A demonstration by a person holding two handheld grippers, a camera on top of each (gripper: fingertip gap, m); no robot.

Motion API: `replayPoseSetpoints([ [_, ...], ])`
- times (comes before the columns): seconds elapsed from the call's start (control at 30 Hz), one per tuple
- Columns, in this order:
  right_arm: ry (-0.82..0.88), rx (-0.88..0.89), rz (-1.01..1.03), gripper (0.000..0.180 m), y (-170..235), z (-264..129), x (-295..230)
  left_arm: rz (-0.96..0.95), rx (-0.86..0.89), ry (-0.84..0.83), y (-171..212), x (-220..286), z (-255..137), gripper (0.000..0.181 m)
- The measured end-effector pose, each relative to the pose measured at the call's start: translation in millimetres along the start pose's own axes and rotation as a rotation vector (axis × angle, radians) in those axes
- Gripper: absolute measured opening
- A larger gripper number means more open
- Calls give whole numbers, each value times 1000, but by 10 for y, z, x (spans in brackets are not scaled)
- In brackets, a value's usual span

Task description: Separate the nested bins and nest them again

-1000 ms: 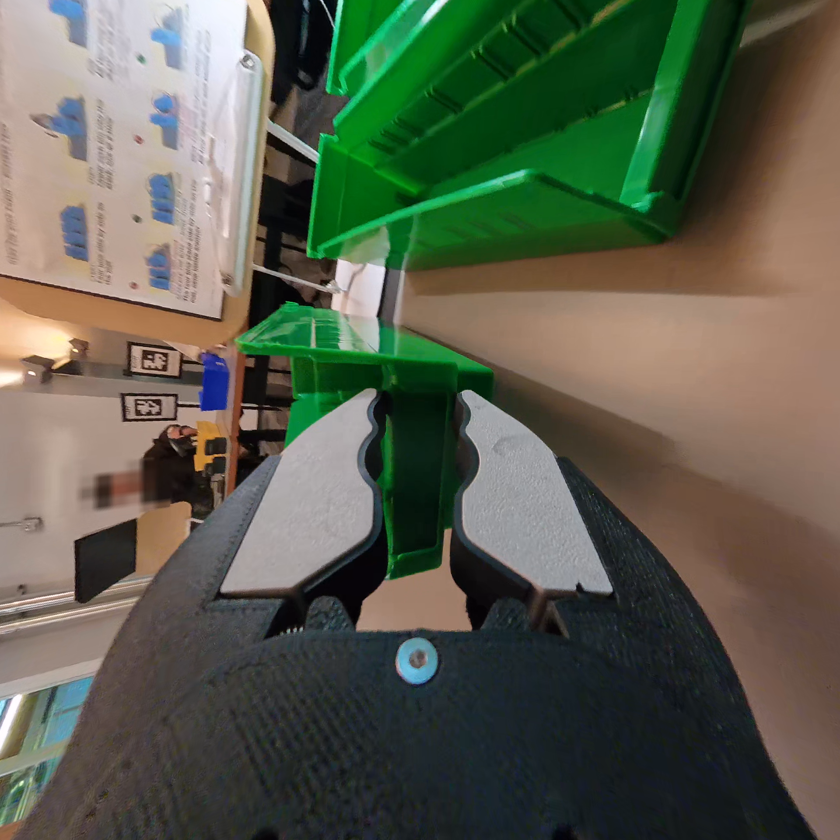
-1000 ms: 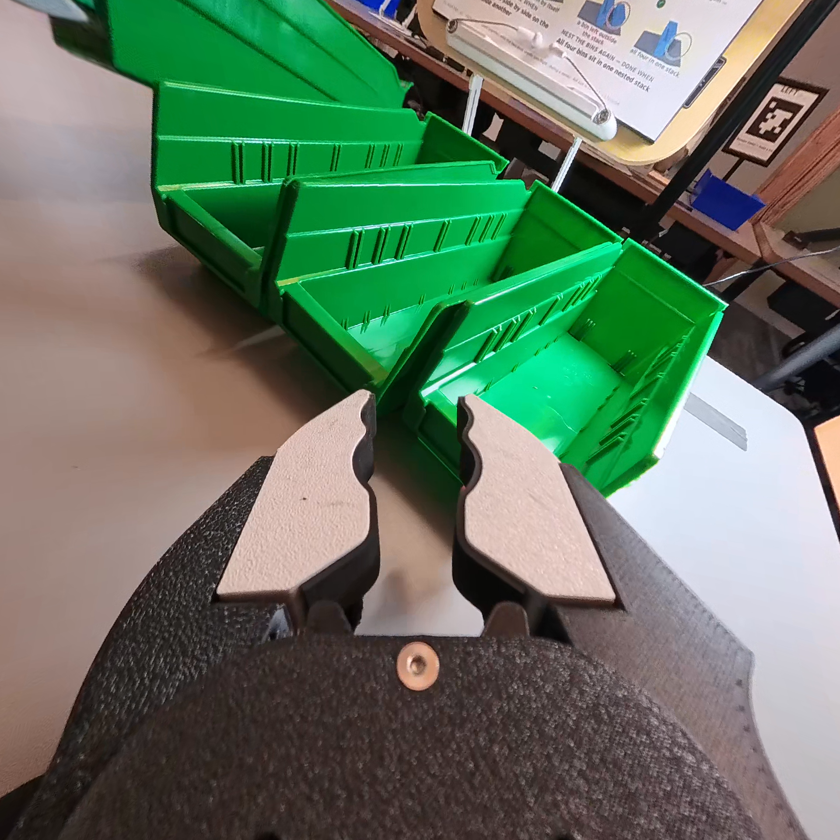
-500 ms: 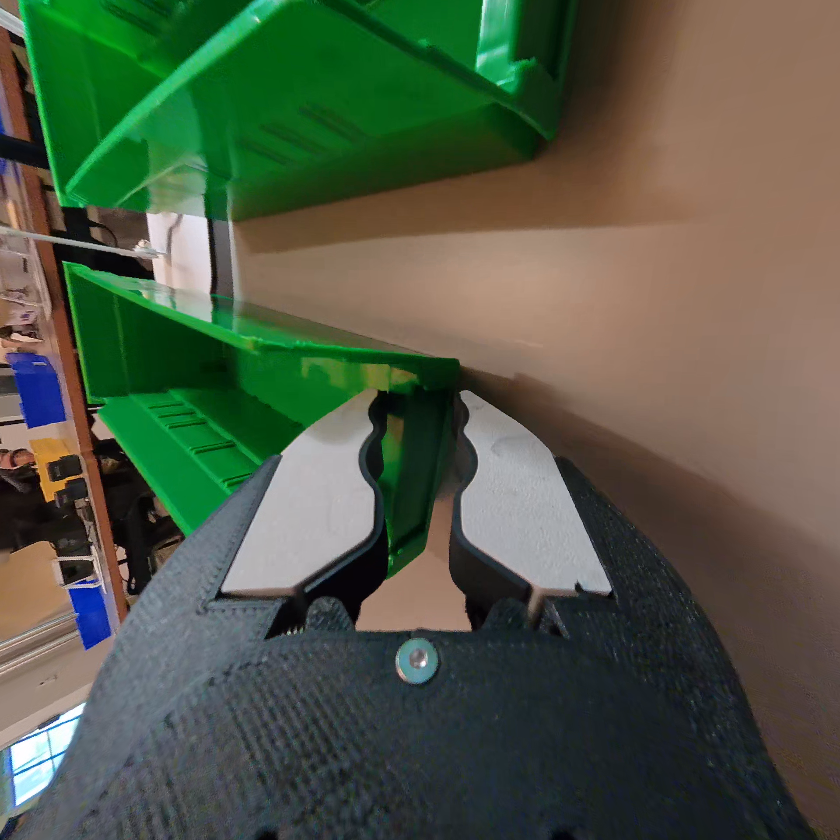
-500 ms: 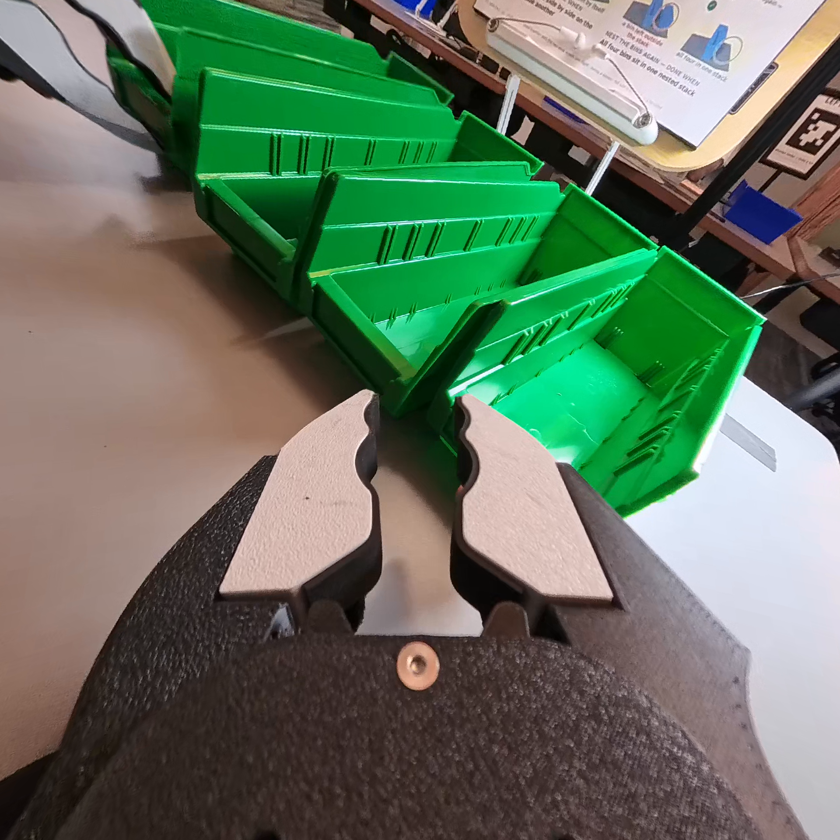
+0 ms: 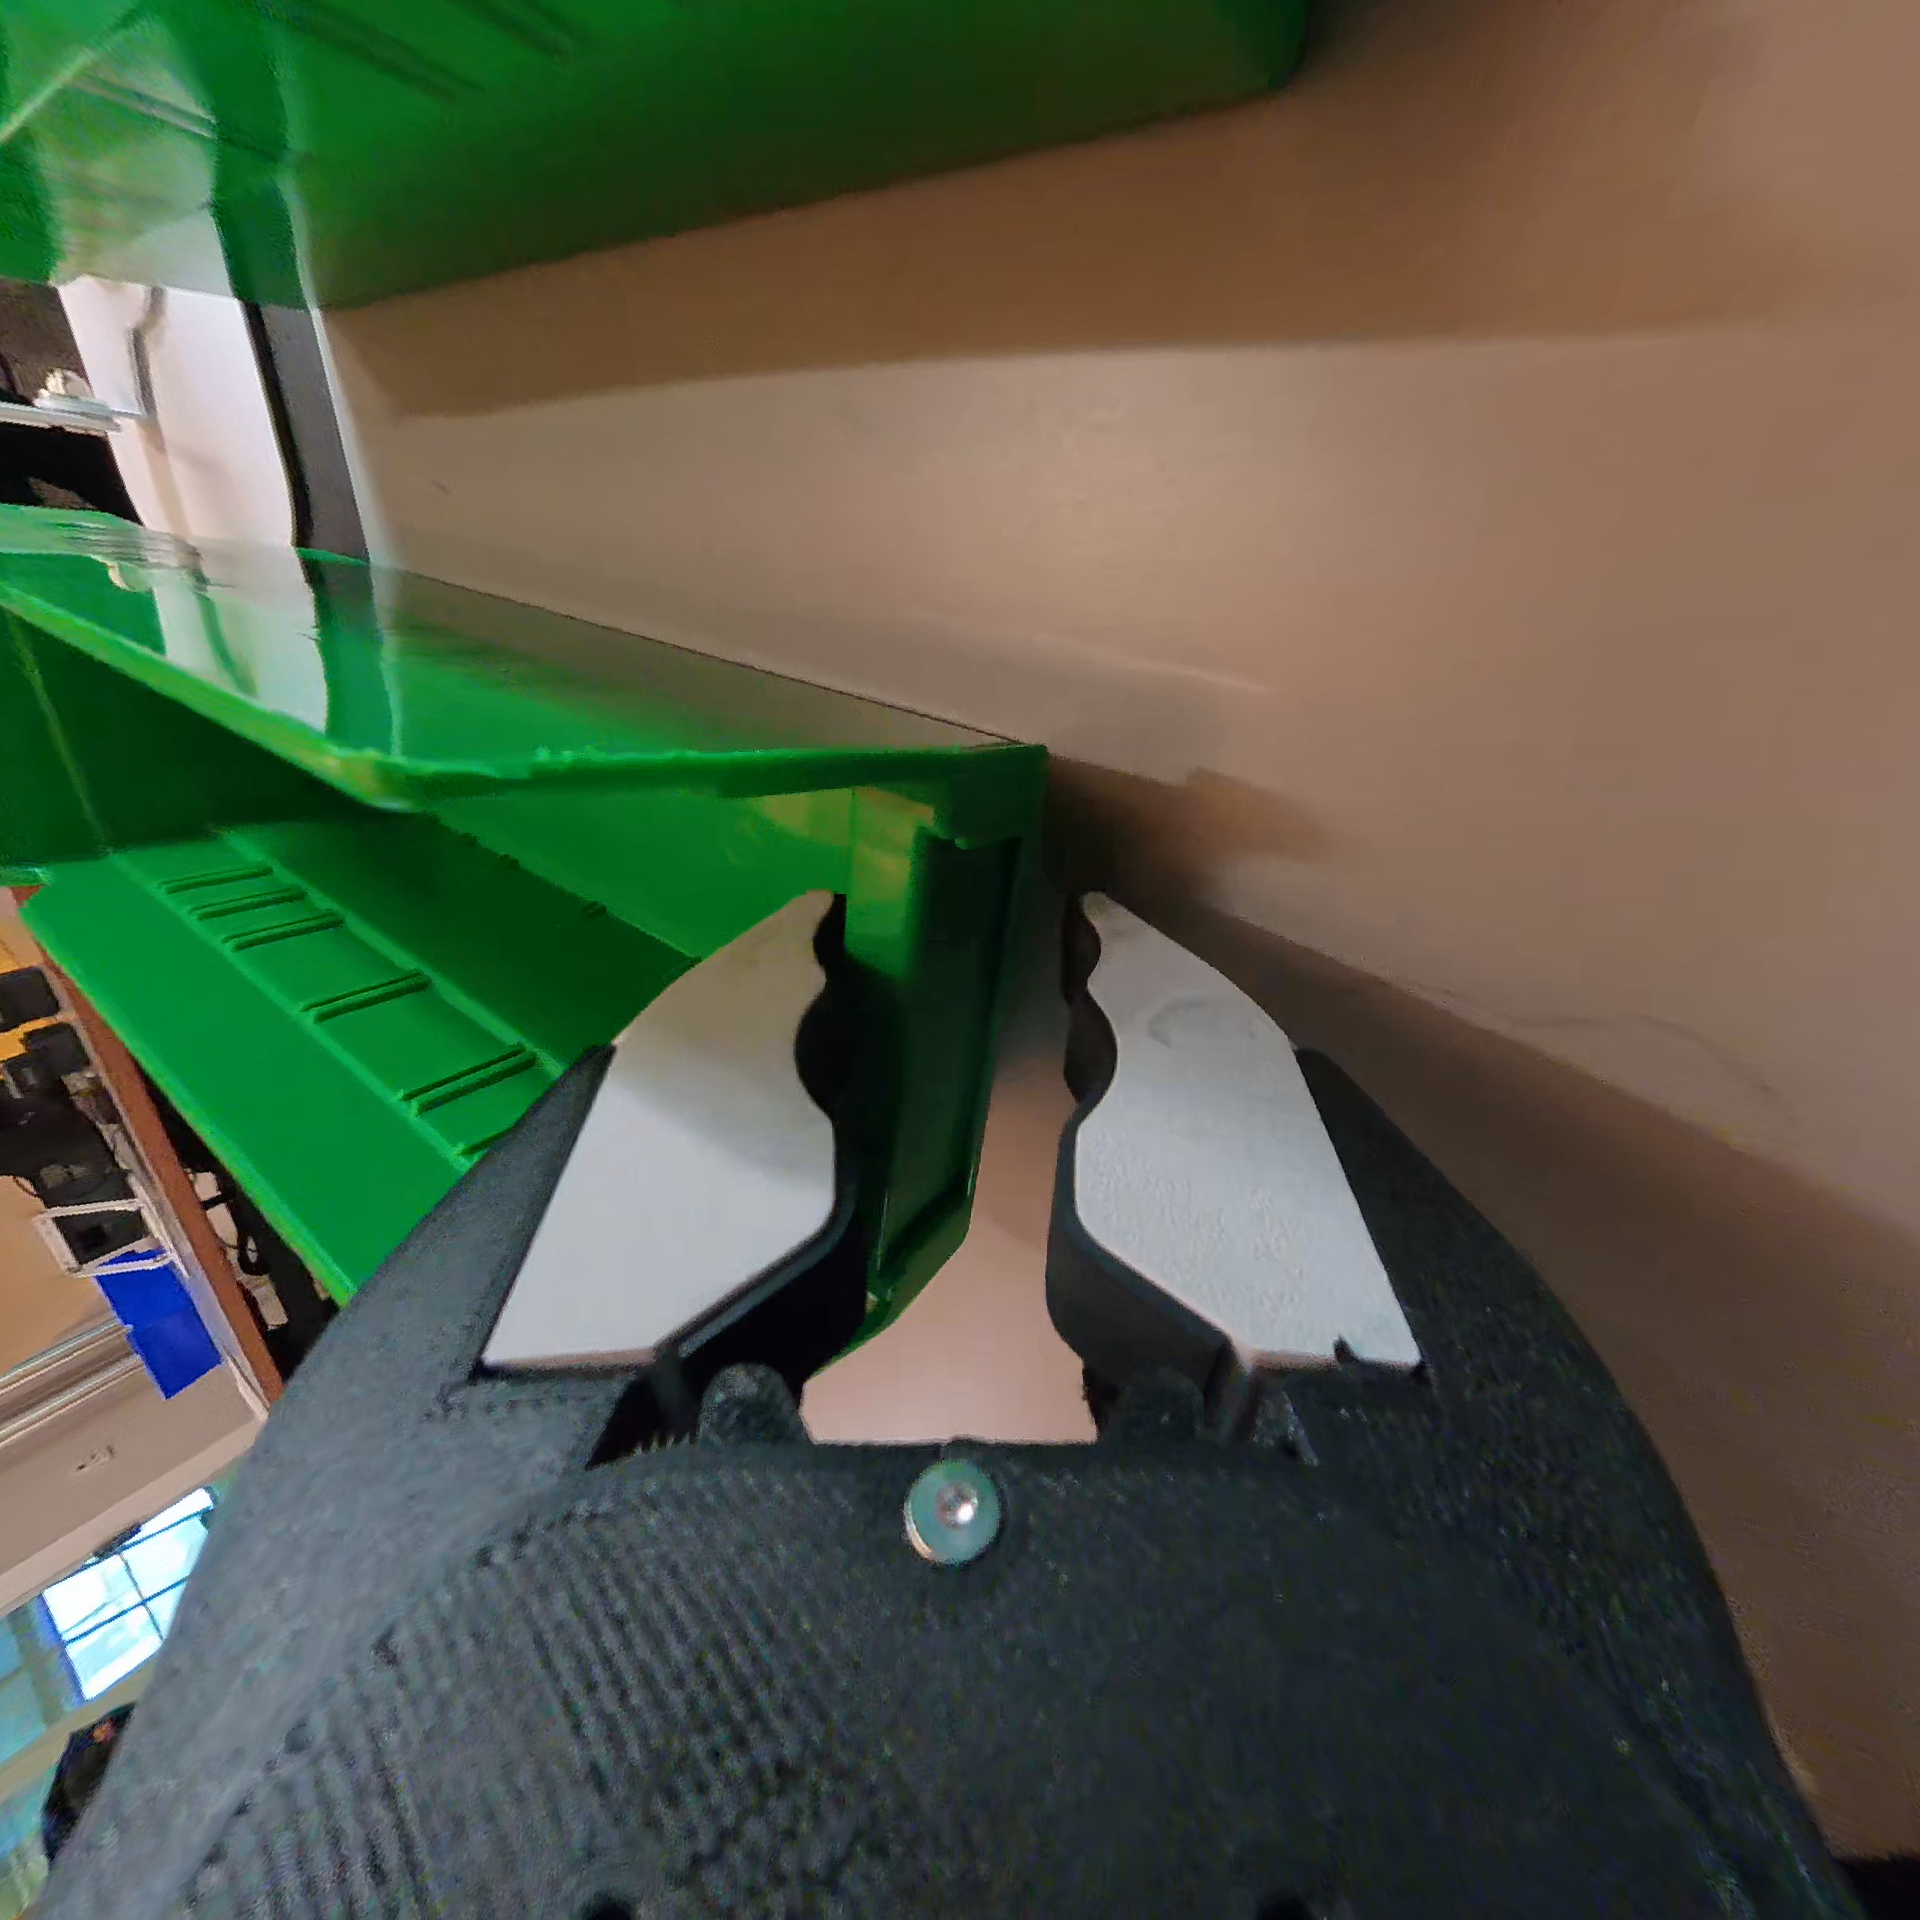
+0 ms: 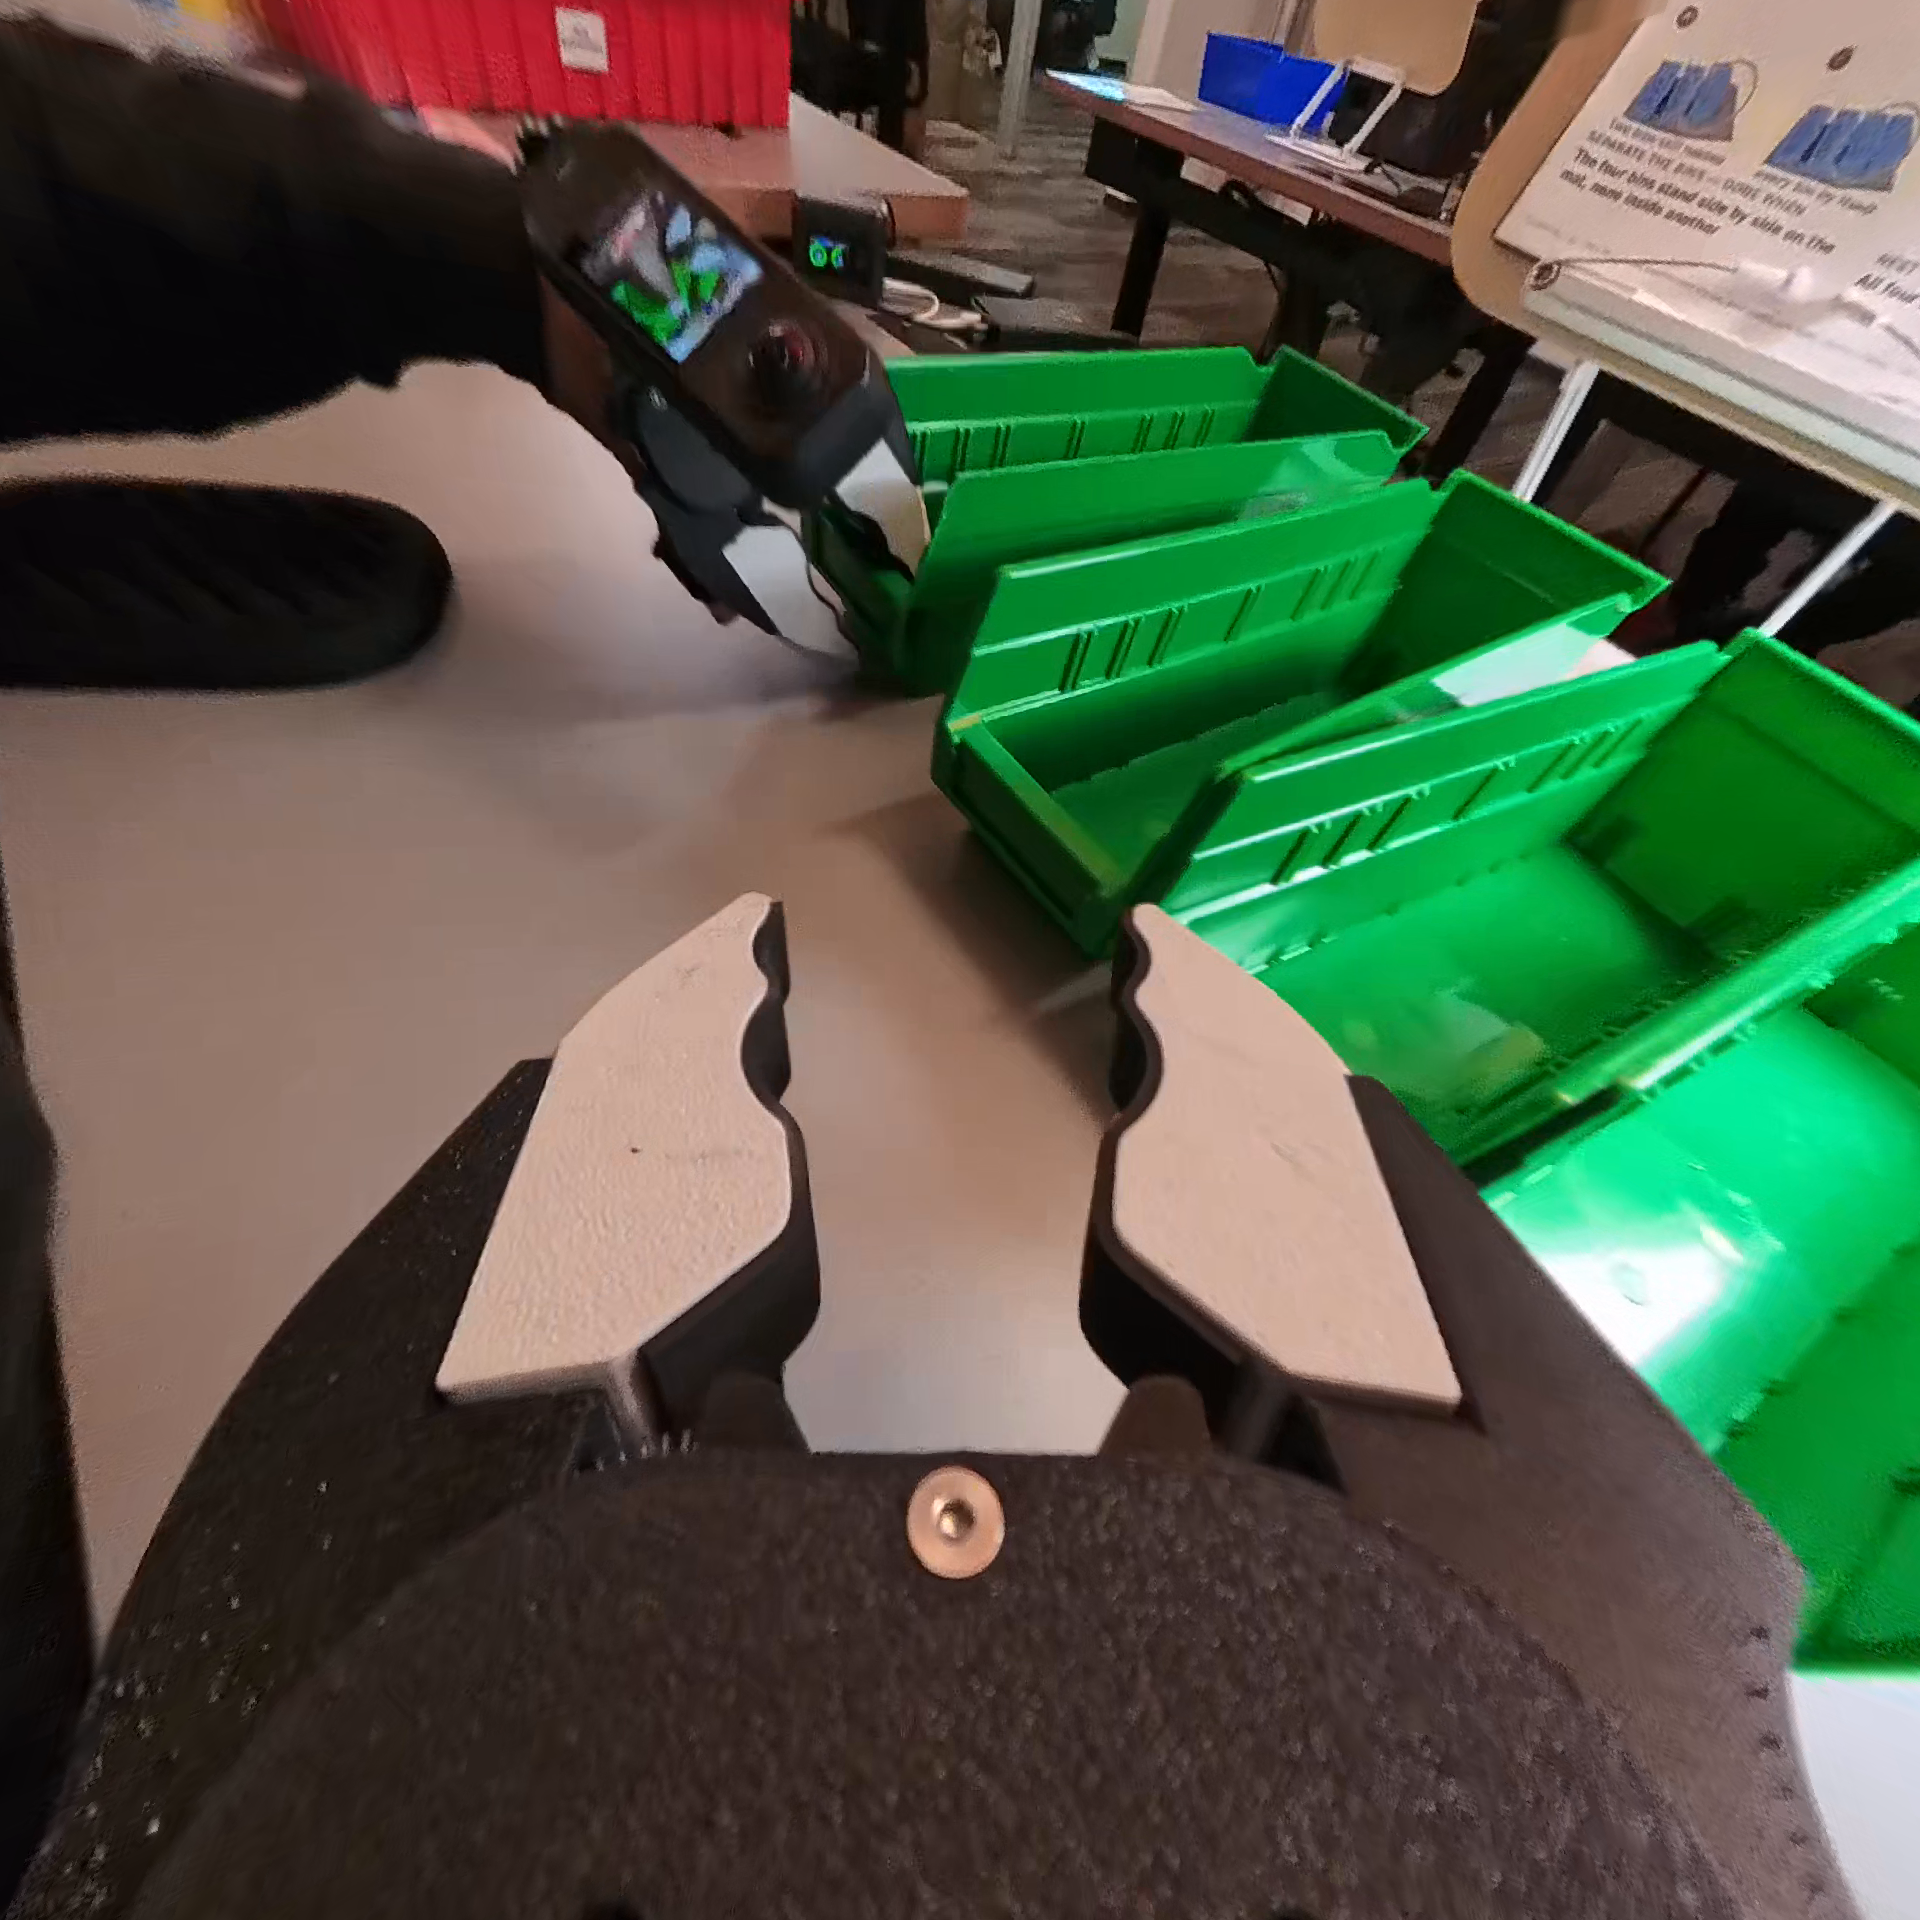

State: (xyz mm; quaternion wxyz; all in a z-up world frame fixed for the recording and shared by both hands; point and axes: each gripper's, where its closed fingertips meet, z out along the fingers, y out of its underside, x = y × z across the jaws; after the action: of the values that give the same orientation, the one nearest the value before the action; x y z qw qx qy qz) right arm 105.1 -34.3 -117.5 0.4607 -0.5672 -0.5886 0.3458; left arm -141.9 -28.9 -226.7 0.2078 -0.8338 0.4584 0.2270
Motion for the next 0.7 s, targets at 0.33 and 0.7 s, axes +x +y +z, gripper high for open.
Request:
replayPoseSetpoints([
  [0.33, -14, -43, 66, 64, 85, 156, -87, 74, 58, -77, -97, -33, -66, 29],
  [0.7, 25, -76, 56, 64, 130, 282, -103, 111, 134, -244, -275, -288, -625, 29],
])
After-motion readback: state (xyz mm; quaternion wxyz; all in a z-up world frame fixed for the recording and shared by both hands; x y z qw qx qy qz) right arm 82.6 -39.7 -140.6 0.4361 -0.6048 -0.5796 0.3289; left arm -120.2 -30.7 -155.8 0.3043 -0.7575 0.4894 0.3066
